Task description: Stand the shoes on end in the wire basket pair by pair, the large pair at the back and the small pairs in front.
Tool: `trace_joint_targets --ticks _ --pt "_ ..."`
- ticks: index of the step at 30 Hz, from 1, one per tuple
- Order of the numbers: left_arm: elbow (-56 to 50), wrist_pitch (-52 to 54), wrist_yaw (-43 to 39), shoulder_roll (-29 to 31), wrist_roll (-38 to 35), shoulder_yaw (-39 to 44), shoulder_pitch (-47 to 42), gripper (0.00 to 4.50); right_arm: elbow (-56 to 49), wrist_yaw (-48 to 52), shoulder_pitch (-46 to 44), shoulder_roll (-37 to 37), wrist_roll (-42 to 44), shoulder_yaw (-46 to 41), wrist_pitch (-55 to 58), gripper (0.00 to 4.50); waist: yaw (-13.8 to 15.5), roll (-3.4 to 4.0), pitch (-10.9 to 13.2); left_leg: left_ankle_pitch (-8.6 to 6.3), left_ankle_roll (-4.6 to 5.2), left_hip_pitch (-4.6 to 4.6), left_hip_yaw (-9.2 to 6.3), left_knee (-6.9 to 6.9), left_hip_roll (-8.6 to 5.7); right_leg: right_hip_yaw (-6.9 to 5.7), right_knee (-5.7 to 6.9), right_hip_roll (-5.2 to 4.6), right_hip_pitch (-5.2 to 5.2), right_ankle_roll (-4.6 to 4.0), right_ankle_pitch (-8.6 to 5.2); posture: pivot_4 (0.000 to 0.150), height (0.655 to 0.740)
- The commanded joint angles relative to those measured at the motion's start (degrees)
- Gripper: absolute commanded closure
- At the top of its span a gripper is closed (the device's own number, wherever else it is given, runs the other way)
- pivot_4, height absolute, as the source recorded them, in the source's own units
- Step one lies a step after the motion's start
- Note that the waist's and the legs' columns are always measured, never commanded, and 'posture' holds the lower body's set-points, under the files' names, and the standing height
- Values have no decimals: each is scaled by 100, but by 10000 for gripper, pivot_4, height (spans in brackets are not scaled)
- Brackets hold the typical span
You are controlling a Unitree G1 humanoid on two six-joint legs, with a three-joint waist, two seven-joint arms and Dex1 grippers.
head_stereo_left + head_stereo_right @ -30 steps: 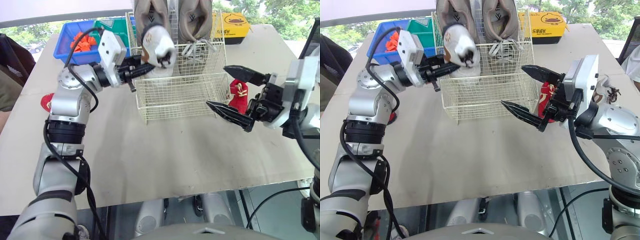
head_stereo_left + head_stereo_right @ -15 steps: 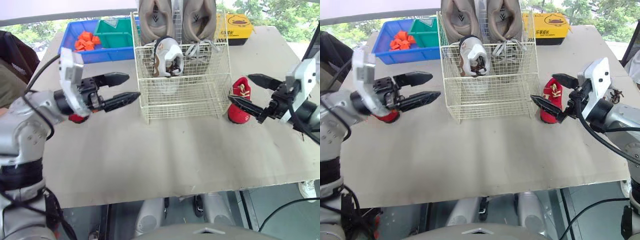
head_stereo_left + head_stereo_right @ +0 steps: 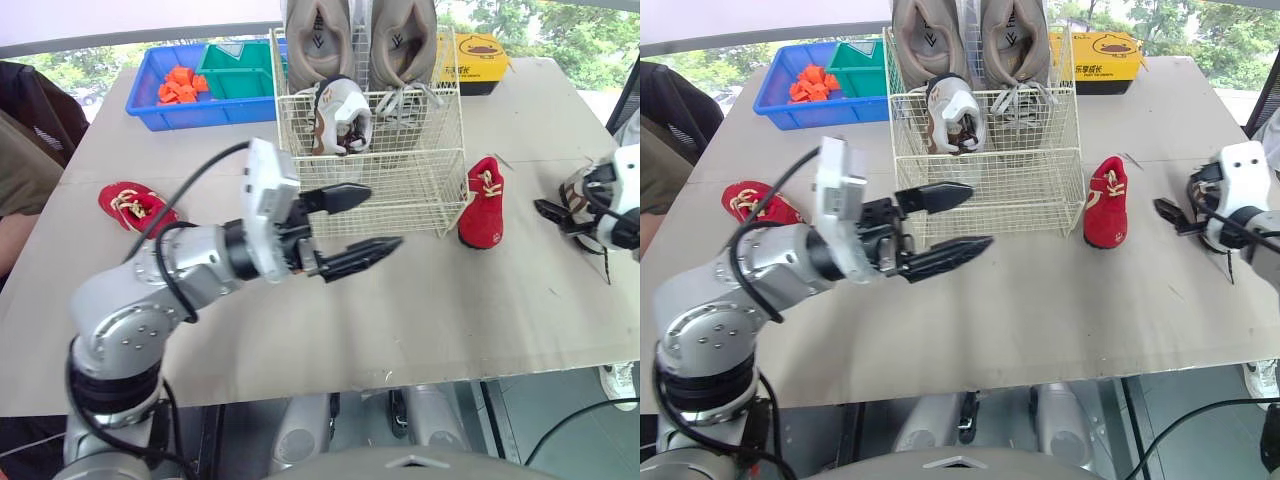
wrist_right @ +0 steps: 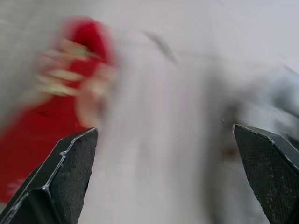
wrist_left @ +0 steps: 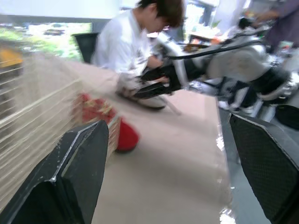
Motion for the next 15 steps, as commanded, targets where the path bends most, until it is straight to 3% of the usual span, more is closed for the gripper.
trace_joint_targets --ticks 1,13,15 --pt "10 -39 -169 96 50 -125 -267 721 1059 421 -641 -439 -688 587 -299 0 -73 1 -1 0 0 6 6 -1 2 5 -1 4 1 0 0 1500 7400" --pt "84 -333 -534 126 387 -181 -241 721 5419 1471 -3259 -128 -2200 1738 -1745 0 -120 4 1 -1 1 15 19 -9 9 22 -13 15 6 1 0 1500 7400" --pt "78 -377 -528 86 434 -193 -238 0 6005 1684 -3471 22 -2478 1938 -1997 5469 -117 4 1 -2 3 11 17 -9 9 21 -20 13 6 0 0 1500 7400"
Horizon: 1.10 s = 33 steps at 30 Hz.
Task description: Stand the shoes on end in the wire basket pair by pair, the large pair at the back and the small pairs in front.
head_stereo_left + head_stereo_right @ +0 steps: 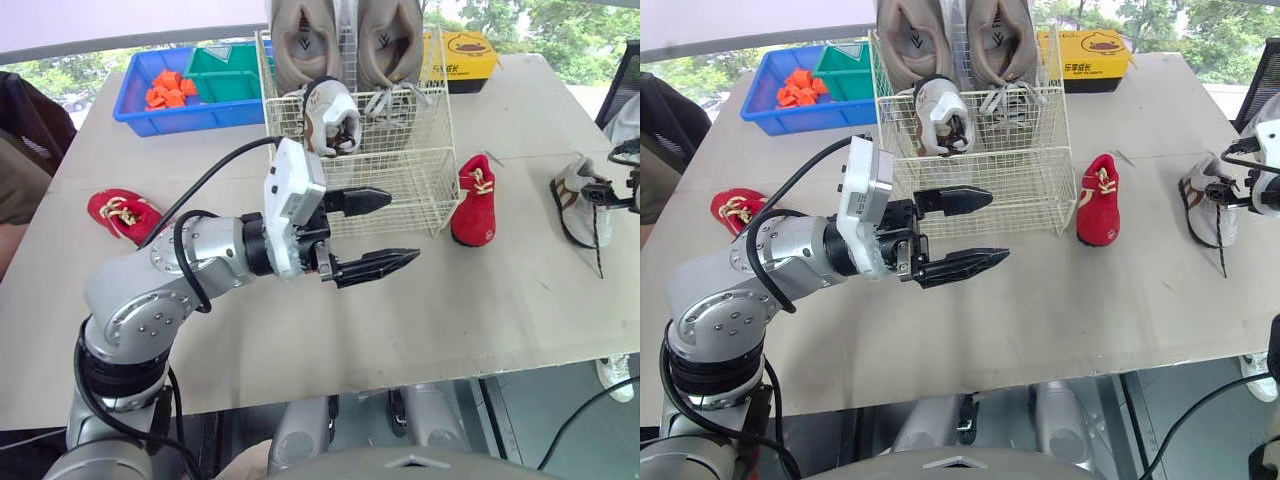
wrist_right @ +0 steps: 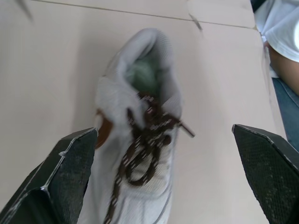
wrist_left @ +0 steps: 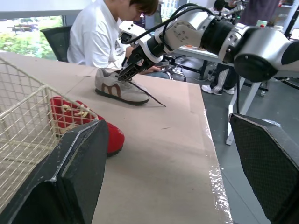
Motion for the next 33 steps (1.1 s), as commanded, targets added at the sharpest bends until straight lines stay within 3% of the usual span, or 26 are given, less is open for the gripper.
trace_joint_targets --ticks 1,4,6,9,13,17,20,23,28,33 --pt "-95 -206 -31 -47 78 69 -20 0 761 332 -299 118 -428 201 -430 7947 -3 0 0 0 0 -1 0 0 0 0 -2 0 0 0 0 1500 7400" --pt "-104 -238 -48 -25 129 92 2 0 1206 433 -457 227 -619 240 -658 24027 -3 0 0 0 1 -2 0 0 0 1 -2 -2 0 0 0 1500 7400" --pt "-127 -250 -49 -10 140 122 36 0 1397 448 -520 276 -693 214 -786 30309 -5 1 0 0 0 -1 0 -1 0 0 -2 -2 0 0 1 1500 7400" --pt "-149 -250 -41 -7 111 149 88 0 1576 466 -581 324 -775 162 -964 44642 -5 1 0 0 0 0 -1 0 1 0 -2 -3 1 0 1 1500 7400" --pt "-128 -244 -113 14 27 181 128 0 1306 557 -475 272 -523 -254 -1041 44642 -5 1 0 0 0 0 -1 1 0 1 -2 -4 2 1 1 1500 7400" --pt "-67 -246 -246 43 7 223 166 0 23 332 95 83 92 -1264 -824 44642 -5 5 2 0 0 0 1 0 1 3 2 -5 0 1 1 1500 7400" --pt "28 -235 -265 -9 -92 281 179 0 -2408 -61 1108 286 753 -2472 -597 44642 26 24 9 0 0 -2 -3 -3 1 0 10 -5 -3 2 1 1500 7400" --pt "158 -270 -313 -50 -124 329 200 0 -4701 -677 1491 1064 1768 -3563 -254 44642 -5 36 9 -1 0 -7 -9 -7 0 -6 13 -3 -8 7 0 1500 7400" --pt "251 -601 59 -354 195 488 311 0 -7043 -1733 1294 2455 2429 -3242 -211 44642 -42 38 6 -1 0 7 -17 -8 11 -5 30 10 -7 8 1 1500 7400" --pt "13 -768 427 -524 -88 932 666 0 -7551 -2137 1305 3618 1755 -1930 -1274 44642 -15 34 4 -1 -1 6 -16 -4 8 -4 32 5 -9 7 0 1500 7400"
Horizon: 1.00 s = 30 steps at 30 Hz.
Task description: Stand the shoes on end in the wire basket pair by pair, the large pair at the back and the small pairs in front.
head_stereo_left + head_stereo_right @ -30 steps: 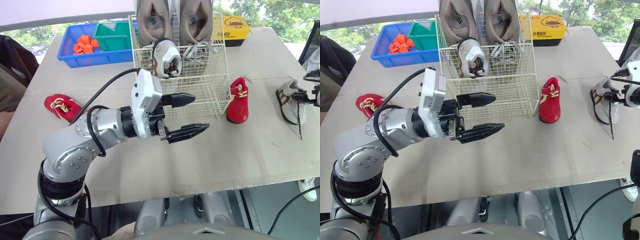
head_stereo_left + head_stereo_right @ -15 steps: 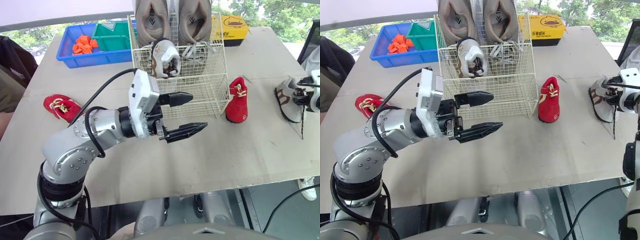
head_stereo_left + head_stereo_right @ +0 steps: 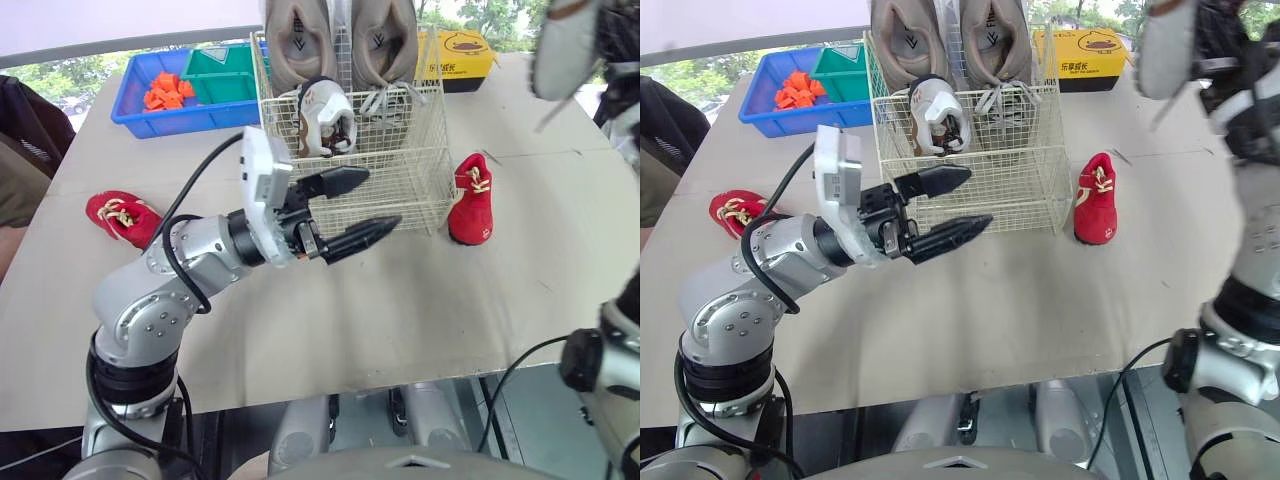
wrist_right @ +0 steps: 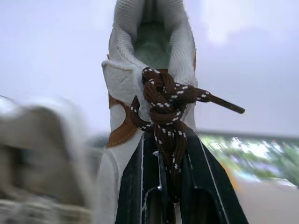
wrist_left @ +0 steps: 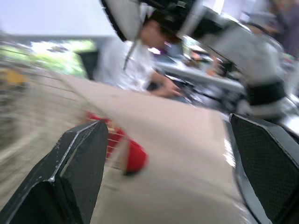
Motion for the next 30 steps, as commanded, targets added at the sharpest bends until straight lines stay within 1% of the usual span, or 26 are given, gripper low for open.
trace_joint_targets --ticks 1,3,5,7,9,11,15,19,22,28,30 --pt "-343 -216 171 -59 -387 433 167 0 -98 -341 -97 463 -527 500 -989 44642 27 -1 0 0 0 -1 0 0 -1 -1 0 -1 0 0 0 1500 7400" --pt "-469 -282 259 -89 -567 612 351 0 122 -519 -124 836 -819 769 -1504 44642 53 -1 0 2 -3 -10 -5 0 -5 -8 -10 -7 -2 -1 0 1500 7400" --pt "-679 -305 215 59 -549 724 640 0 417 -412 -106 1073 -1241 1236 -2208 44642 45 -1 0 15 -26 -14 -7 0 -10 -11 -19 -12 -1 -1 0 1500 7400" --pt "-806 -320 274 246 -539 939 846 0 786 -433 92 1419 -1550 1606 -2841 44642 23 -2 -1 15 -27 -15 -4 -2 -16 -7 -22 -17 -2 -1 0 1500 7400" --pt "-857 -372 350 362 -608 1106 952 0 1104 -491 309 1685 -1681 1727 -3230 44642 15 -3 -1 15 -27 -10 -5 -8 -14 -9 -20 -14 -3 -1 0 1500 7400" --pt "-916 -431 452 397 -616 1199 1052 0 1479 -482 493 1789 -1928 1854 -3710 44642 27 -3 -2 16 -28 -8 -12 -10 -12 -15 -15 -12 -2 -2 0 1500 7400" --pt "-1045 -507 592 427 -586 1191 1184 0 2254 -474 561 1959 -2180 1980 -4351 44642 17 -2 -1 15 -27 -6 -11 -10 -16 -12 -14 -15 -1 -3 0 1500 7400" --pt "-1095 -590 685 417 -489 1114 1199 0 2929 -511 675 1936 -2485 2054 -4697 44642 7 -4 -2 14 -26 8 -10 -10 -14 -11 -13 -11 6 -4 0 1500 7400" --pt "-1042 -648 693 411 -410 1049 1177 0 3167 -534 753 1802 -2703 2067 -4812 44642 7 -4 -2 15 -26 8 -10 -10 -13 -11 -12 -10 6 -4 -1 1500 7400" --pt "-924 -782 640 352 -206 903 1207 0 3186 -519 1073 1682 -2768 2022 -4775 44642 15 -6 -4 12 -22 9 -11 -10 -14 -9 -13 -10 8 -4 0 1500 7400" --pt "-905 -816 615 361 -158 900 1272 0 2987 -469 1322 1616 -2738 2004 -4656 44642 21 -10 -7 11 -20 9 -12 -10 -14 -11 -13 -10 9 -4 -1 1500 7400"
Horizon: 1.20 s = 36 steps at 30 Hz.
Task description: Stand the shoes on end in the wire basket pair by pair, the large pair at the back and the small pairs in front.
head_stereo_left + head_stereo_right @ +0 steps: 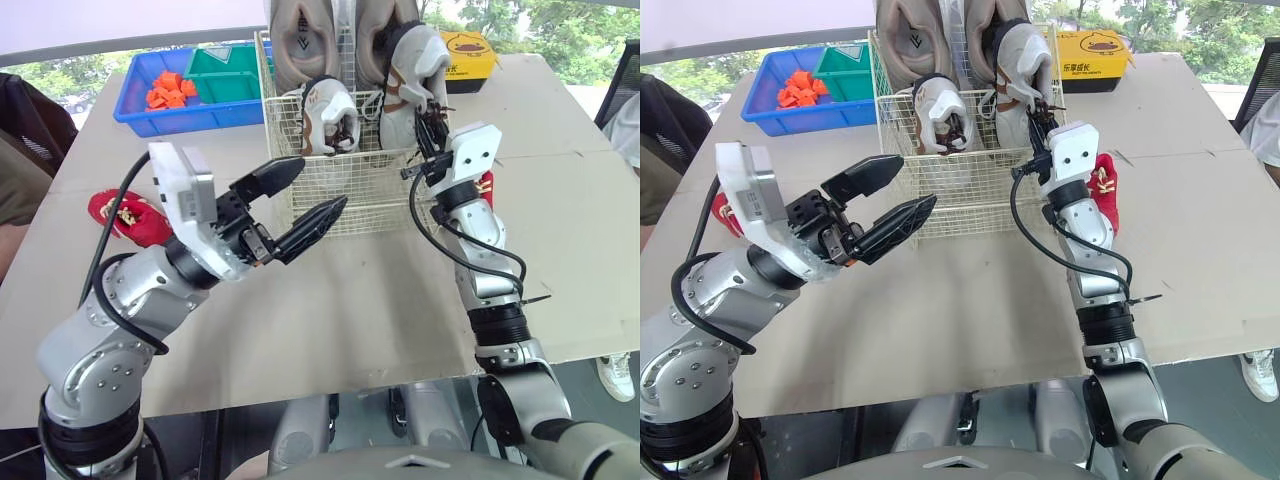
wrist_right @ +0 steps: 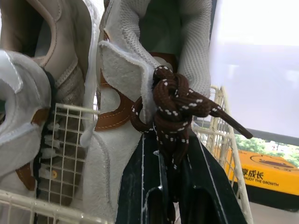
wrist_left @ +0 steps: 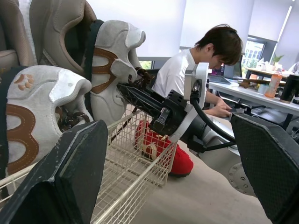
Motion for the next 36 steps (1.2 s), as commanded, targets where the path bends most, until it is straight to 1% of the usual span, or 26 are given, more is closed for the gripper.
trace_joint_targets --ticks 1,3,6,7,8,10,11,13,14,15,17,19,21,25,27,29,30,32,34,36 --pt "-50 -198 -43 16 99 69 93 0 -327 20 398 -136 23 -76 195 44642 4 -11 -8 -3 4 1 -1 0 0 0 0 -1 1 0 0 1500 7400" --pt "-14 -243 -101 45 160 123 202 0 -639 69 660 -238 39 -87 273 44642 5 -16 -12 -6 9 1 -3 0 0 -1 -4 -1 4 0 0 1500 7400" --pt "-49 -272 -209 89 151 208 432 0 -1075 113 985 -366 40 -99 367 36010 18 -16 -12 -7 12 4 -9 0 -1 -7 -8 -2 12 -3 -2 1500 7400" --pt "-93 -258 -246 112 81 266 567 0 -1197 158 1092 -394 83 -88 428 30515 15 -16 -12 -8 12 4 -10 0 -1 -7 -9 -3 13 -6 -4 1500 7400" --pt "-122 -262 -284 137 61 319 686 0 -1297 203 1178 -417 126 -71 476 26715 9 -16 -12 -8 13 4 -9 0 0 -6 -9 -3 12 -17 -11 1500 7400" --pt "-133 -286 -367 184 10 412 846 0 -1466 329 1292 -471 229 -23 603 16388 3 -16 -11 -8 13 5 -8 0 0 -4 -10 -3 12 -20 -12 1500 7400" --pt "-121 -299 -416 206 -12 461 902 0 -1565 430 1341 -506 309 3 692 12070 2 -14 -10 -8 14 5 -8 0 1 -5 -10 -3 12 -21 -13 1500 7400" --pt "-95 -306 -533 266 -56 552 1015 0 -1835 584 1422 -609 532 -59 965 1224 -4 -13 -10 -9 15 7 -6 0 3 -4 -9 -2 12 -22 -14 1500 7400" --pt "-87 -305 -583 297 -76 590 1061 0 -2007 733 1455 -734 677 -99 1142 547 -5 -13 -10 -9 15 7 -6 0 4 -4 -9 -1 12 -23 -14 1500 7400" --pt "-76 -307 -619 326 -94 623 1101 0 -2156 884 1476 -888 745 -124 1257 547 1 -10 -8 -10 16 8 -6 0 6 -5 -9 -1 12 -23 -15 1500 7400" --pt "-55 -327 -631 339 -114 707 1199 0 -2515 1330 1525 -1257 1145 -214 1660 547 12 -9 -7 -10 16 7 -6 0 6 -7 -10 -1 11 -23 -15 1500 7400" --pt "46 -343 -442 259 -77 842 1329 0 -2853 1866 1553 -1728 1484 -251 1965 547 13 -4 -4 -10 17 6 -6 0 6 -9 -15 -2 13 -23 -15 1500 7400" --pt "208 -380 -203 153 66 1003 1467 0 -3221 2313 1529 -2118 2036 -363 2340 547 16 -2 -3 -11 19 4 -5 -2 5 -8 -21 -6 14 -22 -15 1500 7400" --pt "598 -398 708 -155 476 1416 1617 0 -3796 3112 1285 -2812 3103 -433 3181 547 -3 -3 -2 -12 20 5 -7 -5 11 -13 -29 -5 16 -20 -14 1500 7400" --pt "801 -223 1645 -376 523 1752 1551 0 -3978 3495 1143 -3105 3510 -383 3475 547 6 -4 -2 -12 20 5 -11 -6 16 -18 -30 -3 17 -20 -14 1500 7400" --pt "910 56 2507 -501 367 2100 1512 0 -4002 3699 993 -3231 3667 -301 3632 547 12 -7 -2 -12 20 5 -14 -6 17 -20 -31 -14 18 -12 -9 1500 7400" --pt "946 205 2809 -503 280 2227 1506 0 -3980 3745 932 -3238 3696 -268 3667 547 10 -15 -5 -12 20 4 -15 -6 17 -21 -32 -17 19 -11 -9 1500 7400" --pt "1113 485 3310 -446 -40 2508 1435 0 -3980 3826 851 -3198 3742 -159 3728 547 20 -23 -8 -12 20 4 -18 -6 16 -24 -34 -28 20 2 -1 1500 7400" --pt "1514 810 3812 -237 -557 2841 1195 0 -3985 3999 773 -3179 3876 -67 3816 547 47 -26 -7 -12 20 2 -22 -6 15 -30 -37 -32 22 2 -1 1500 7400" --pt "1994 1154 3705 279 -698 2986 1002 0 -3913 4092 667 -3133 3901 -10 3818 547 63 -33 -4 -12 20 -1 -32 -5 14 -40 -38 -34 22 2 -1 1500 7400"
